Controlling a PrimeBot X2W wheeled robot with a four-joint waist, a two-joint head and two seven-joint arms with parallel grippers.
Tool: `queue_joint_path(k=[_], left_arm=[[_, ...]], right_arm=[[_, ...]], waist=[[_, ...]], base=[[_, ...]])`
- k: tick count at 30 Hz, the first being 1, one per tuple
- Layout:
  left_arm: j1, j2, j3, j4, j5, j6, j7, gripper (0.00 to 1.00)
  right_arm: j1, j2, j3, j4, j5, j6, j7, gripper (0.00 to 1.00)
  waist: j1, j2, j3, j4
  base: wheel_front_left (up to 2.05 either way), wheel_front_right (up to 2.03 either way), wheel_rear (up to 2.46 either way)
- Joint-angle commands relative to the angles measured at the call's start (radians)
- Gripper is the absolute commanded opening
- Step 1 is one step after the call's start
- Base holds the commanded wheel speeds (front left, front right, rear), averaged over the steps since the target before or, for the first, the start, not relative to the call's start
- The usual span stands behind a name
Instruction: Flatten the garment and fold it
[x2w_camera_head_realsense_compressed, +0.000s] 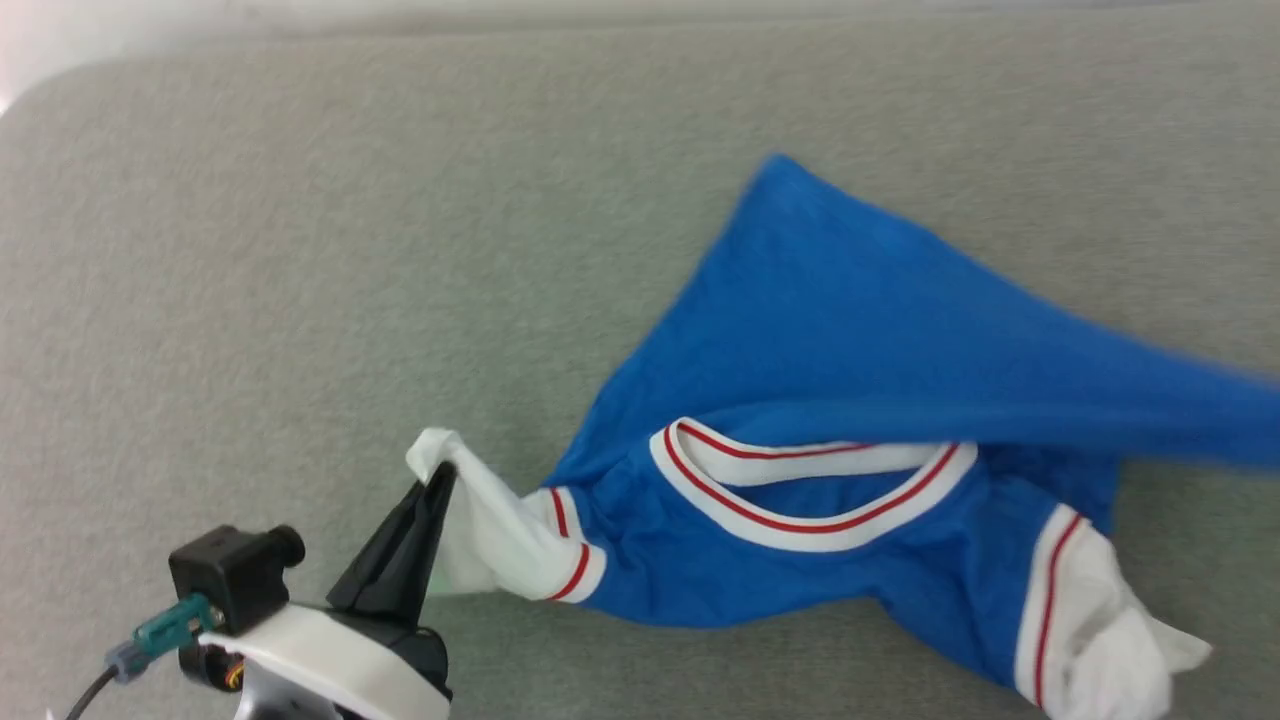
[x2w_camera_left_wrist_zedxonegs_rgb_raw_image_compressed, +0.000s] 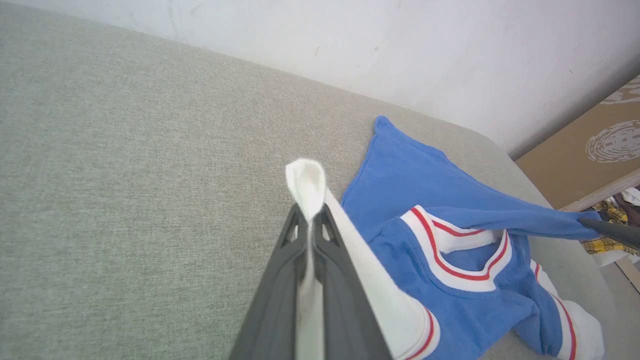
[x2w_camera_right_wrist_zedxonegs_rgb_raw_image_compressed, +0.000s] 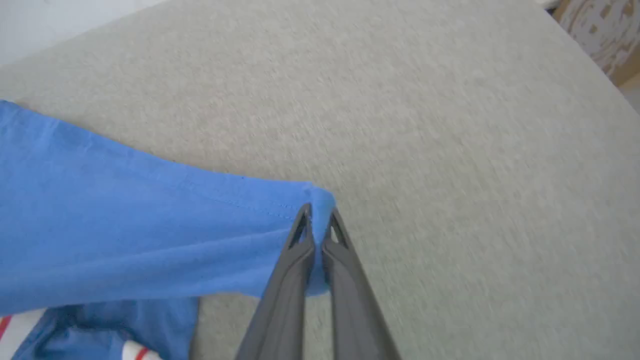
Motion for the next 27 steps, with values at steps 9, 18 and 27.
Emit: queue_joint_path(k=[9, 18, 27], left_arm=[[0.060, 0.005, -0.004, 0.019, 0.013, 0.019, -0.011, 0.00], [0.075, 0.009, -0.031, 0.035, 0.010, 0.026, 0.025, 0.00], [0.046, 0.001, -0.063, 0.050, 0.016, 0.012, 0.042, 0.00]], right_arm=[[0.328, 0.114, -0.077, -0.075, 0.089, -0.001, -0.026, 0.00], [0.329, 0.116, 0.043, 0.087, 0.075, -0.001, -0.161, 0.00], [0.273, 0.117, 0.030, -0.007, 0.042, -0.001, -0.188, 1.00]], waist=[[0.0002, 0.0000, -0.098, -0.090], [0.0002, 0.0000, -0.136, -0.094], [0.0002, 0.0000, -0.156, -0.073]], base=[[0.00, 0.00, 0.00], [0.00, 0.00, 0.00], [0.00, 0.00, 0.00]])
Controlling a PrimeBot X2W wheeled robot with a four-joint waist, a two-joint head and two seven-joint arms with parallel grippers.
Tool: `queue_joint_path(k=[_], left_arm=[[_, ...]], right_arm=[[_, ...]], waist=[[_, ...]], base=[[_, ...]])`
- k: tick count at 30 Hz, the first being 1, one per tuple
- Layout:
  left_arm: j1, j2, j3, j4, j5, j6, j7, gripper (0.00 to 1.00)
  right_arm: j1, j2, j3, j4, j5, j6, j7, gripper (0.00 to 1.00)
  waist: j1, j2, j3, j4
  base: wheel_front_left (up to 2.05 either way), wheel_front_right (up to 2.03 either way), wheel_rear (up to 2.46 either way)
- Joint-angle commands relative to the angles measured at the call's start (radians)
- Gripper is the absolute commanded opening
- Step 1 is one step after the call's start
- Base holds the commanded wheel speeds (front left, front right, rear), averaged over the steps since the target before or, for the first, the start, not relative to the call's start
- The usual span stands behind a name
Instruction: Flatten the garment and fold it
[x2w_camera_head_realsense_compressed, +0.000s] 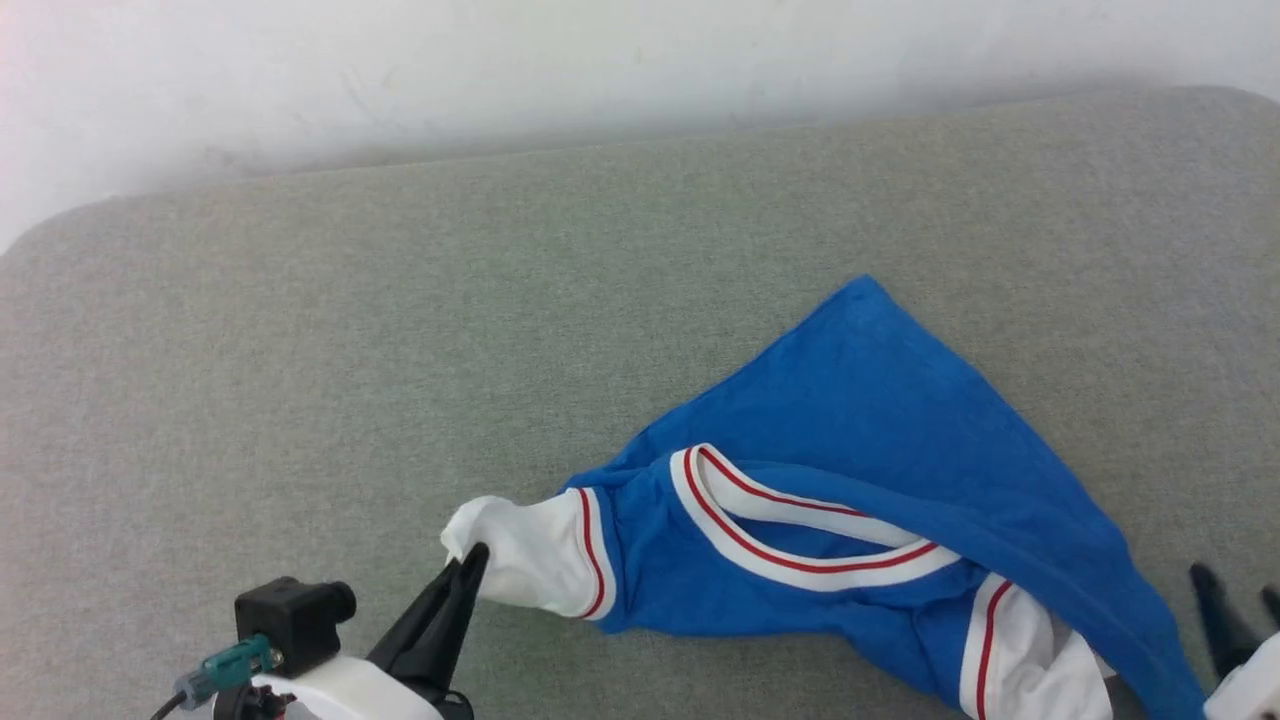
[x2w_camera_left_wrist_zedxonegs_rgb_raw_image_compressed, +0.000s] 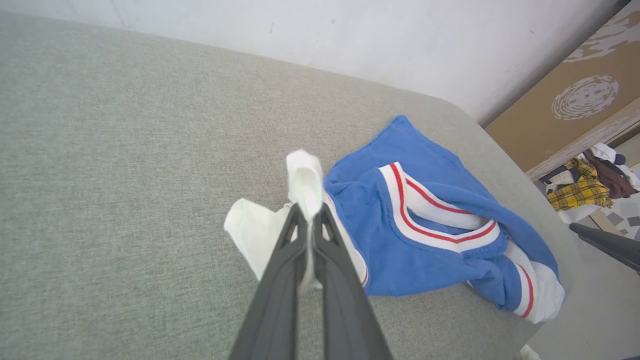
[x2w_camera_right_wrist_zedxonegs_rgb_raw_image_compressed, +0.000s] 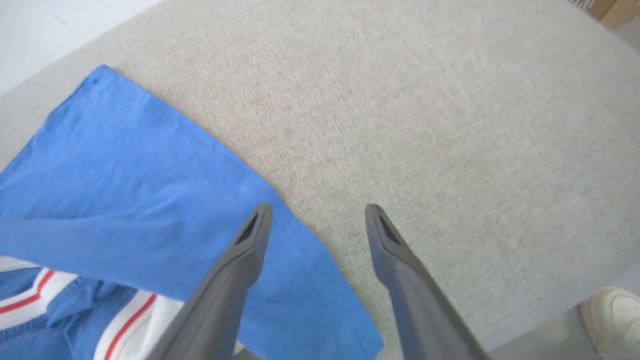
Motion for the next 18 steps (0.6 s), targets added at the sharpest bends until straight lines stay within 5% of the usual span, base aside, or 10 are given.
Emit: queue_joint_path(k=[1, 10, 18], left_arm=[[-0.024, 0.000, -0.005, -0.002, 0.010, -0.007, 0.002, 0.00], [-0.107, -0.002, -0.031, -0.032, 0.046, -0.032, 0.009, 0.00], [-0.191, -0.014, -0.057, -0.051, 0.071, -0.054, 0.020, 0.00]], right_arm=[[-0.030, -0.002, 0.001, -0.060, -0.006, -0.001, 0.019, 1.00], [-0.255, -0.077, 0.075, -0.292, -0.036, -0.001, 0.157, 1.00], [-0.518, -0.144, 0.223, -0.090, -0.112, -0.001, 0.249, 1.00]], waist=[[0.0001, 0.0000, 0.014, 0.012], [0.0001, 0.0000, 0.123, 0.071], [0.0001, 0.0000, 0.238, 0.149]], base=[[0.00, 0.00, 0.00], [0.00, 0.00, 0.00], [0.00, 0.00, 0.00]])
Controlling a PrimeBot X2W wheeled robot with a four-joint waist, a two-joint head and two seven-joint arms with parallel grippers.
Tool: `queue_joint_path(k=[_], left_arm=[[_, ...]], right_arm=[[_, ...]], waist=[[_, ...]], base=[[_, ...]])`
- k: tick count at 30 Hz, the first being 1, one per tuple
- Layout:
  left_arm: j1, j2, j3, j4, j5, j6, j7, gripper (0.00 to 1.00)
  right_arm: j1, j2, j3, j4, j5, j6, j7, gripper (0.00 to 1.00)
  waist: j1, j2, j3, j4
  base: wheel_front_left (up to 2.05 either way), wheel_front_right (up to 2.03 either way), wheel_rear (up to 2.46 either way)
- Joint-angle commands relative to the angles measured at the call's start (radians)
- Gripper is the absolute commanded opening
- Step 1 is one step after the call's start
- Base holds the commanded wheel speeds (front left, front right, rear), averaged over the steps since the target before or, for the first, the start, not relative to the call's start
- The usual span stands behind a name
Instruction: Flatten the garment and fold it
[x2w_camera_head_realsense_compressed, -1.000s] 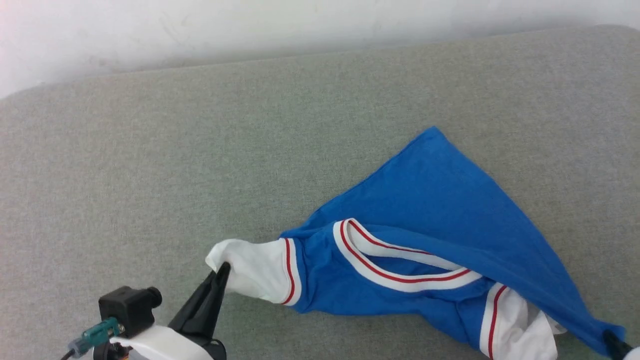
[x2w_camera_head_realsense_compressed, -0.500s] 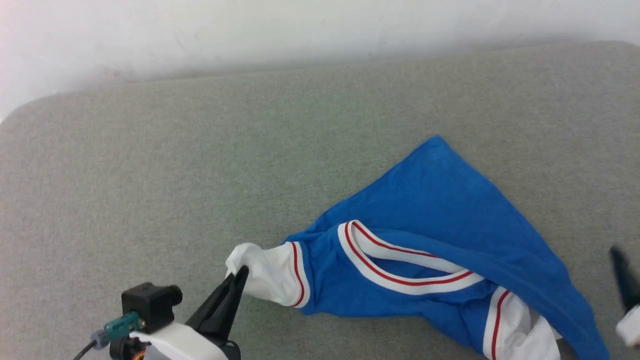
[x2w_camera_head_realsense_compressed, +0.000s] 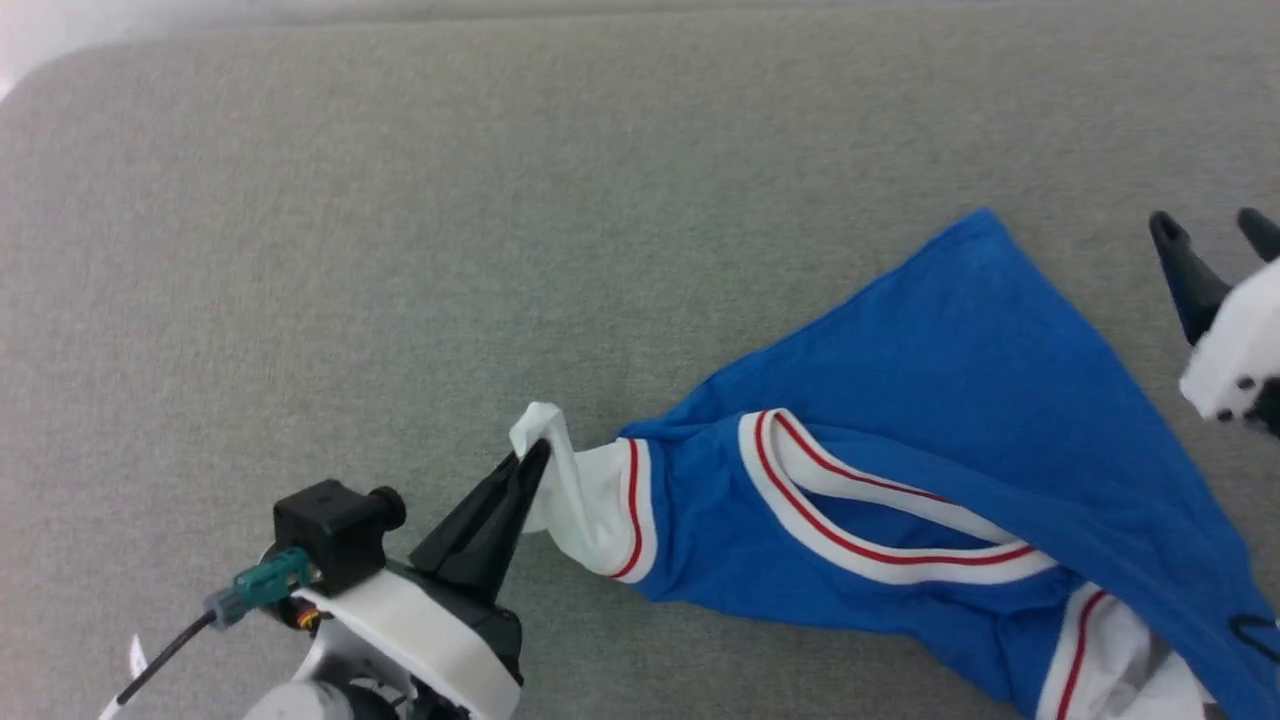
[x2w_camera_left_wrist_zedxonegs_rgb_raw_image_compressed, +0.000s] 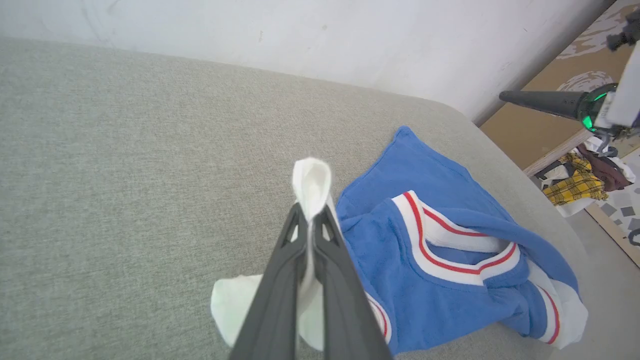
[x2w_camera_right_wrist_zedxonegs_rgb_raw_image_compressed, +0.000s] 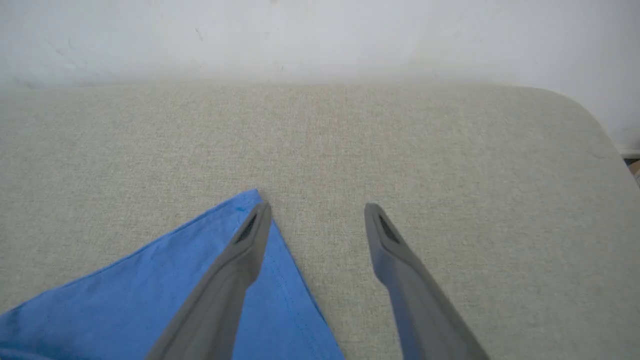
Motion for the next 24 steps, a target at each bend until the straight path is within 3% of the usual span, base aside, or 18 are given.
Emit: queue_joint_path(k=[1, 9, 21, 22, 23, 24], left_arm=[[-0.024, -0.010, -0.007, -0.005, 0.006, -0.012, 0.001, 0.00], [-0.075, -0.043, -0.035, 0.032, 0.002, -0.038, -0.004, 0.00], [-0.111, -0.058, -0.049, 0.067, -0.005, -0.058, -0.011, 0.00], [-0.112, -0.058, -0.049, 0.068, -0.006, -0.058, -0.011, 0.00], [-0.114, -0.057, -0.048, 0.069, -0.008, -0.059, -0.010, 0.00], [-0.114, -0.056, -0.046, 0.069, -0.010, -0.058, -0.010, 0.00]], right_arm=[[-0.044, -0.004, 0.011, 0.051, -0.005, -0.001, 0.014, 1.00], [-0.177, -0.049, 0.077, 0.272, -0.028, -0.001, 0.067, 1.00], [-0.197, -0.093, 0.145, 0.399, -0.009, -0.001, 0.115, 1.00], [-0.196, -0.094, 0.146, 0.405, -0.010, -0.001, 0.127, 0.42], [-0.197, -0.096, 0.154, 0.407, -0.009, -0.001, 0.141, 0.00], [-0.197, -0.099, 0.162, 0.408, -0.007, -0.001, 0.157, 0.00]], waist=[[-0.0003, 0.0001, 0.077, 0.070], [-0.0003, 0.0001, 0.130, 0.137], [-0.0003, 0.0001, 0.158, 0.183], [-0.0003, 0.0001, 0.160, 0.183], [-0.0003, 0.0001, 0.161, 0.181], [-0.0003, 0.0001, 0.160, 0.178]], base=[[0.00, 0.00, 0.00], [0.00, 0.00, 0.00], [0.00, 0.00, 0.00], [0.00, 0.00, 0.00], [0.00, 0.00, 0.00], [0.00, 0.00, 0.00]])
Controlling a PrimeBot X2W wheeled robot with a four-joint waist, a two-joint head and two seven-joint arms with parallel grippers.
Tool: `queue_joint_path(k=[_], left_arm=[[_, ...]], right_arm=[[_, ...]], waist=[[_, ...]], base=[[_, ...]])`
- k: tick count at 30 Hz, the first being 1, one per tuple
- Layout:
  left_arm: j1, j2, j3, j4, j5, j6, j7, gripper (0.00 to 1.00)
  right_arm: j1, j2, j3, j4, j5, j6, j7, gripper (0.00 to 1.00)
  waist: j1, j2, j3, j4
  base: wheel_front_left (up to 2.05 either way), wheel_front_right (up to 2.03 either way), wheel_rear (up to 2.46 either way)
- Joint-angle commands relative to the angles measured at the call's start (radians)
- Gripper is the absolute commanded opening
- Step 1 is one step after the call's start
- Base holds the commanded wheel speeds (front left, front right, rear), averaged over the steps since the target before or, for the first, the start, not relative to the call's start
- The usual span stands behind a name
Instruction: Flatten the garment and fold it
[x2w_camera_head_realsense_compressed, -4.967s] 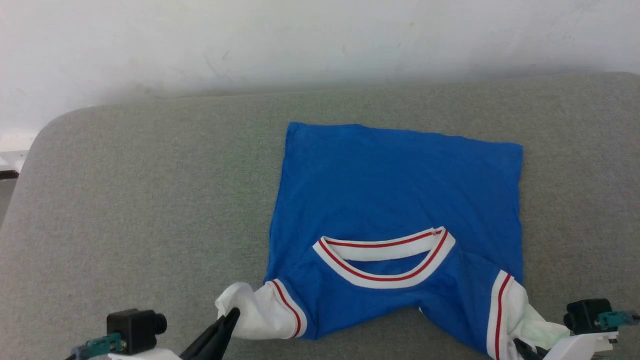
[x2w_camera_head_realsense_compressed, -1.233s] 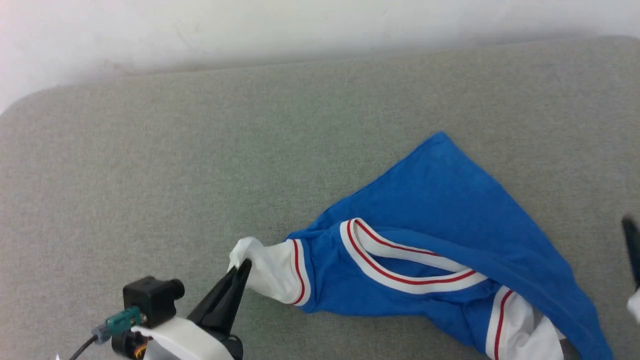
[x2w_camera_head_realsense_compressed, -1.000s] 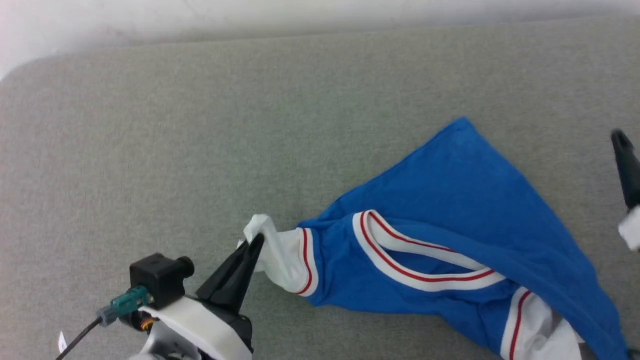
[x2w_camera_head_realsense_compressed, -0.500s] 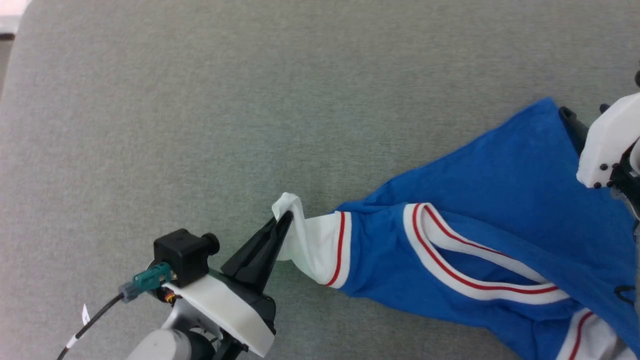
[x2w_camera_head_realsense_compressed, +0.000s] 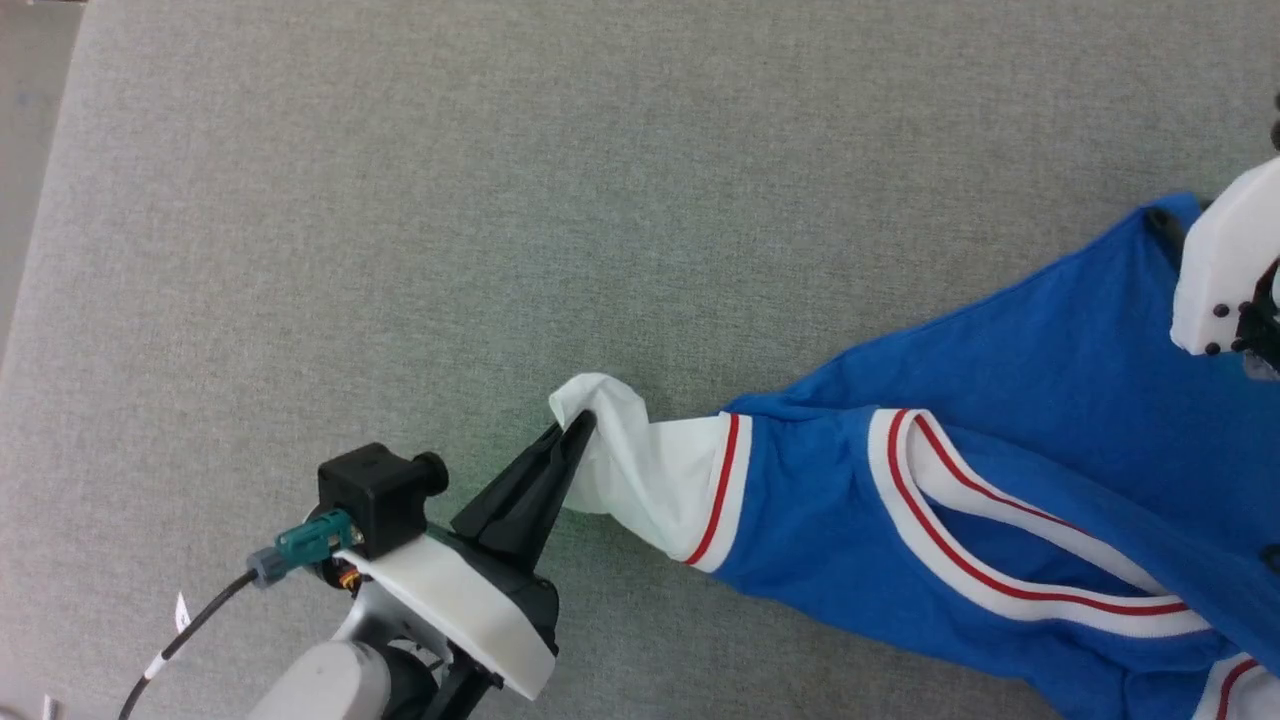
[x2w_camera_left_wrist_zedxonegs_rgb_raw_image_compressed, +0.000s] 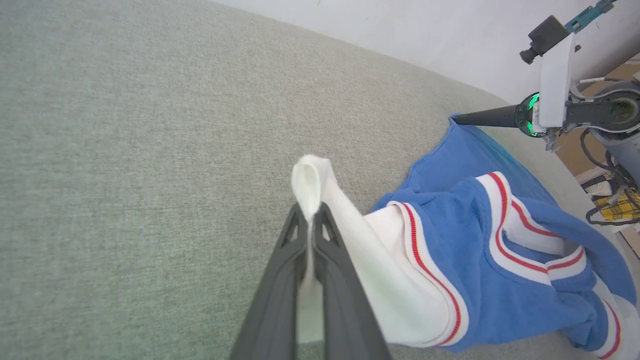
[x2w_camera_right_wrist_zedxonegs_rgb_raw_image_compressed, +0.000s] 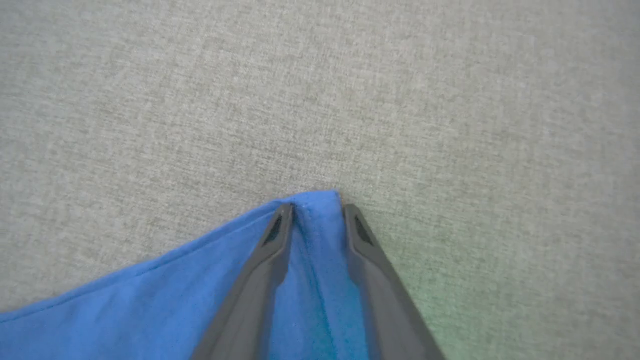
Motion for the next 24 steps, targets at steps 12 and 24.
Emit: queue_joint_path(k=[12, 24], left_arm=[[-0.034, 0.012, 0.032, 0.037, -0.006, 0.000, -0.029, 0.00], [-0.388, 0.070, 0.064, 0.161, 0.143, -0.025, -0.007, 0.00]], right_arm=[[0.021, 0.019, 0.043, -0.011, 0.020, -0.001, -0.087, 0.00], [-0.078, 0.112, 0.029, -0.011, 0.037, -0.001, -0.342, 0.00]], waist=[[0.0001, -0.0001, -0.147, -0.074], [0.0001, -0.0001, -0.365, -0.187]], base=[[0.00, 0.00, 0.00], [0.00, 0.00, 0.00]])
